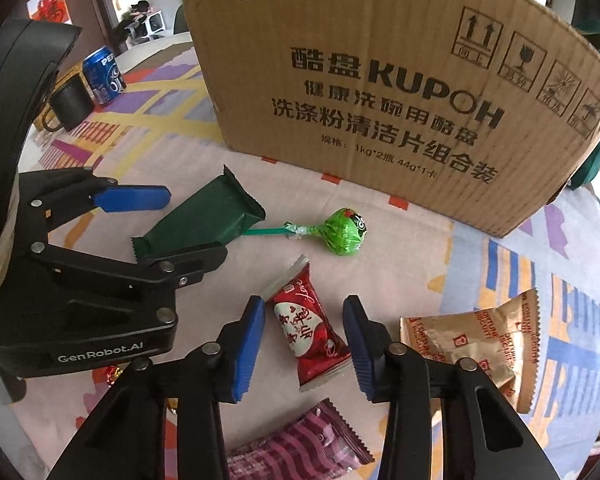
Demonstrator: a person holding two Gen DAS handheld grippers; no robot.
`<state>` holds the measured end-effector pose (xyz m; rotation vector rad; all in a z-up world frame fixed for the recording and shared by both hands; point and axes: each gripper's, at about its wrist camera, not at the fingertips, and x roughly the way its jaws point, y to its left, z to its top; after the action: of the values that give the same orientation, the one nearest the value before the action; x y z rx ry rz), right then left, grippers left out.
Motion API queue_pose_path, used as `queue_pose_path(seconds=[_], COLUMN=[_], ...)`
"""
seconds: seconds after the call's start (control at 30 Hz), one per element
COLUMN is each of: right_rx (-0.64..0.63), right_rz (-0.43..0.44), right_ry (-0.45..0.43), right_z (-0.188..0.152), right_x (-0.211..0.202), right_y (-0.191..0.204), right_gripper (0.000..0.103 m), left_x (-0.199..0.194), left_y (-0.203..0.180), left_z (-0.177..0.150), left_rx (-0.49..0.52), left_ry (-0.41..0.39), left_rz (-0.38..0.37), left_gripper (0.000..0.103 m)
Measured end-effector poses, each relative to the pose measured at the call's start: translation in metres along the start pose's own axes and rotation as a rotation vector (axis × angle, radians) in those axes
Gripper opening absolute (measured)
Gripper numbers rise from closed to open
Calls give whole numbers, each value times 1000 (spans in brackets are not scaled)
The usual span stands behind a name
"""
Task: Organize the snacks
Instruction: 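Grasp the dark green bar with the left tool while the right tool grasps the red candy packet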
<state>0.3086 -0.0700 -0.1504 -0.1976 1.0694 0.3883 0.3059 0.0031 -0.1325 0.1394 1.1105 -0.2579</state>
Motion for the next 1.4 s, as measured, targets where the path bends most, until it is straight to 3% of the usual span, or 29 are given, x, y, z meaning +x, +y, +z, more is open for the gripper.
queue_pose_path(seconds=[0.23, 0.7, 1.4], right_rx=[26, 76, 120], right_rz=[7, 35, 25], right_ry=[-6, -41, -270], right_z=[2, -3, 3], right_x=[2, -15, -105], right_y=[-3, -8, -16], right_gripper=[24, 23, 23], left_x=[0, -26, -117], left_y=[1, -1, -11], left_z=[2, -3, 5], left_rx=[-10, -45, -61], left_ry=[-8, -61, -285], left_rz=[-10, -3, 3], left_gripper=[45, 44, 44])
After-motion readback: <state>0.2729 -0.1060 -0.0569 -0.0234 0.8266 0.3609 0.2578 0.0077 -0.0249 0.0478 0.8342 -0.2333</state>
